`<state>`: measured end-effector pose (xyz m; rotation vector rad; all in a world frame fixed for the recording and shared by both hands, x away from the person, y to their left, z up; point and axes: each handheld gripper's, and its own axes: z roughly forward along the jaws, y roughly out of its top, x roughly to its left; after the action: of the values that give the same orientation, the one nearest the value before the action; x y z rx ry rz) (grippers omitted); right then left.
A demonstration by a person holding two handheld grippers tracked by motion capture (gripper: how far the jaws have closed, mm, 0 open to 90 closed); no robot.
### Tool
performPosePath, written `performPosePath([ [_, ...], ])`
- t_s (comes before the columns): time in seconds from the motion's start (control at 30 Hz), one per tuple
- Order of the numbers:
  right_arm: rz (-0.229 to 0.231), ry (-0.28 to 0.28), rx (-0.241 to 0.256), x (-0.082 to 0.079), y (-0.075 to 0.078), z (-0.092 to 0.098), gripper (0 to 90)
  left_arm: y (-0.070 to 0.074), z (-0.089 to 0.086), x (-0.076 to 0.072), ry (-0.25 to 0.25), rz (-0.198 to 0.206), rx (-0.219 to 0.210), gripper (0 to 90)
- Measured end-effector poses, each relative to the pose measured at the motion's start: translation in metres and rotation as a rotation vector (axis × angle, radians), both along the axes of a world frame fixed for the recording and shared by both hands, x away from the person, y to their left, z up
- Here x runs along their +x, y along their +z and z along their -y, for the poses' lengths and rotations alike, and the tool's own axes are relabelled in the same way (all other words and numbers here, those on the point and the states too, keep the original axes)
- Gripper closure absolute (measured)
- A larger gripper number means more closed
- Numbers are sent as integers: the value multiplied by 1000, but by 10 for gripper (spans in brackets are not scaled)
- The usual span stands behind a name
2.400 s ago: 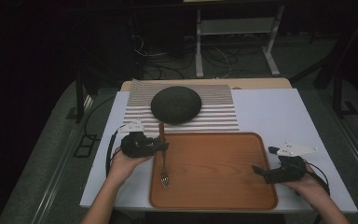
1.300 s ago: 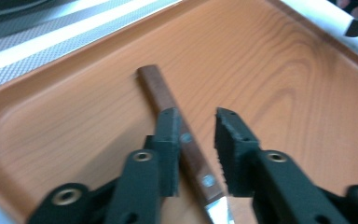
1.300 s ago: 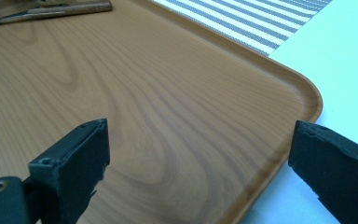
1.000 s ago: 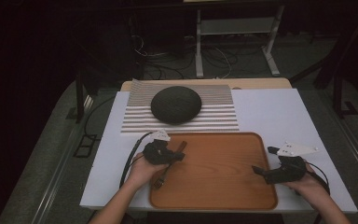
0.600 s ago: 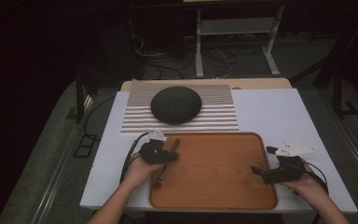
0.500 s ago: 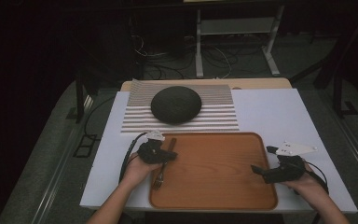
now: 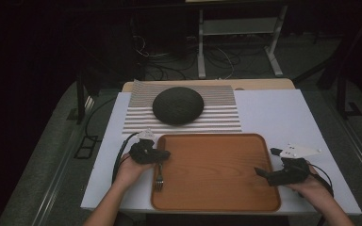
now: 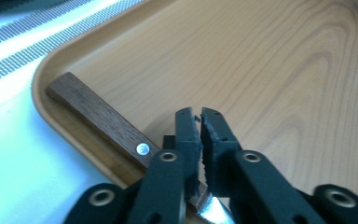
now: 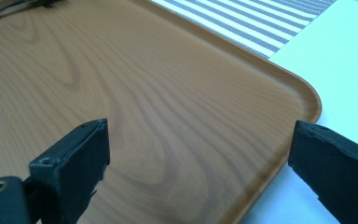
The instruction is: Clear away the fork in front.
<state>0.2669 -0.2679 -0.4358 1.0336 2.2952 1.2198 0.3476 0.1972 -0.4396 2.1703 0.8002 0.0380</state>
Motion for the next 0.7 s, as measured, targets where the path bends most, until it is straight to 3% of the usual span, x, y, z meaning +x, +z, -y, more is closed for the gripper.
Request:
performPosePath([
  [0.17, 0, 3, 10, 2, 1, -1, 56, 10, -3, -7, -12, 42, -54, 733],
  [0.27, -4, 12, 11, 3, 0, -3, 56, 17, -8, -14, -5, 72, -78, 622],
  [0.4, -4, 14, 14, 3, 0, -2, 55, 24, -17, -20, 12, 124, -85, 470],
  [0.7, -3, 8, 23, 2, 1, 0, 56, 21, -28, -35, 21, 152, -92, 199],
])
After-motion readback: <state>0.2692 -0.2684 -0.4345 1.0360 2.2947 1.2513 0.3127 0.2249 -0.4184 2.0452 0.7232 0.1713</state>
